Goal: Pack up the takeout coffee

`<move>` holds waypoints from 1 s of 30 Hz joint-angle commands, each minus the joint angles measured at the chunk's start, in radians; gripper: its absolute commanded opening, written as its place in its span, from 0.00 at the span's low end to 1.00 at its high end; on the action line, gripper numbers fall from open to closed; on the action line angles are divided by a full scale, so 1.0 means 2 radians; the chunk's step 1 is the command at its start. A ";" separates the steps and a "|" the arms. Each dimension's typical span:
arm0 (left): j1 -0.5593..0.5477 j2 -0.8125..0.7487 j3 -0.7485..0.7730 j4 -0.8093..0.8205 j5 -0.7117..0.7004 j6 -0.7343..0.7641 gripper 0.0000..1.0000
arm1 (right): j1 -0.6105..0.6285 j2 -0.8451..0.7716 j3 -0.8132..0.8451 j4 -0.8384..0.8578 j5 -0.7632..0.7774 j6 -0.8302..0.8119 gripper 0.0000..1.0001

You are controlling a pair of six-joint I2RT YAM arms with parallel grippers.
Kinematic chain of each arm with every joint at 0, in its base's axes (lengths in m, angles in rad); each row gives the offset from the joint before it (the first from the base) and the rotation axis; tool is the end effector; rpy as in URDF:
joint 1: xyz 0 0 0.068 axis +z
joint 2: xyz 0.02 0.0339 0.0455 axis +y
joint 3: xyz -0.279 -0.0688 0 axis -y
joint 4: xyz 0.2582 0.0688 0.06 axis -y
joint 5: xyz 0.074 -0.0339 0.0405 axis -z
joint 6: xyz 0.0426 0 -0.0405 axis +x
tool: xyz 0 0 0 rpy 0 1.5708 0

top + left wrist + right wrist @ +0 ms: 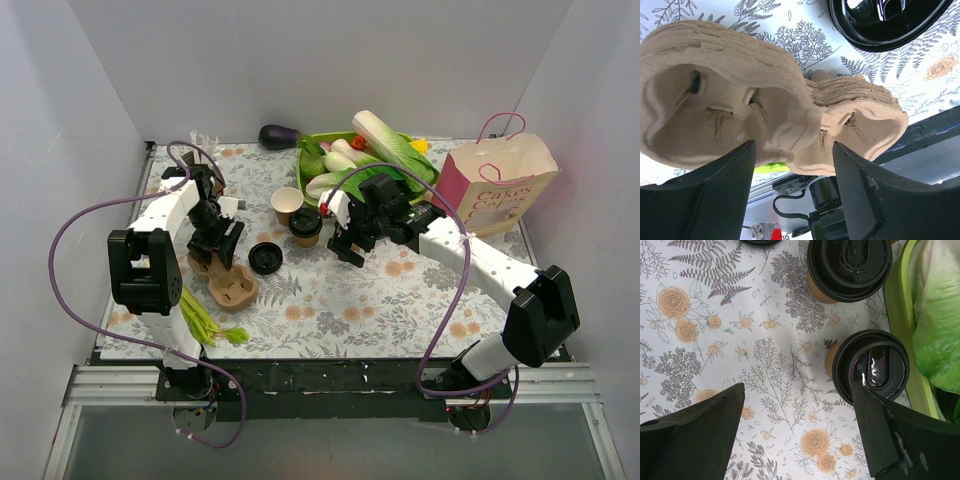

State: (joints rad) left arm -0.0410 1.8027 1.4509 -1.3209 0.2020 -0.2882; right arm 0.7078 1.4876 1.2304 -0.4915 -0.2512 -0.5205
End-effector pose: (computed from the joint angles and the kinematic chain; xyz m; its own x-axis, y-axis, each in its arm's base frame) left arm 0.3348 -0.0223 0.2373 -0.9586 -0.2394 0.1543 -0.2636 0.9509 -0.1624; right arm 0.2562 0.2331 0.3054 -0.0667 -0.6911 -0.7197 -0.9236 0.3157 -0.2175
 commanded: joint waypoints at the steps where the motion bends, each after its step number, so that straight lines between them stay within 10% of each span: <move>1: 0.001 -0.020 -0.013 0.013 0.015 0.018 0.62 | -0.001 -0.001 0.009 0.013 -0.008 -0.001 0.95; 30: 0.001 -0.016 -0.033 0.022 0.022 0.006 0.51 | 0.000 0.007 0.010 0.020 -0.010 -0.001 0.95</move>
State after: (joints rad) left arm -0.0410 1.8027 1.3987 -1.2819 0.2226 -0.2764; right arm 0.7078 1.4937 1.2304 -0.4915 -0.2577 -0.5220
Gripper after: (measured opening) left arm 0.510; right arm 0.950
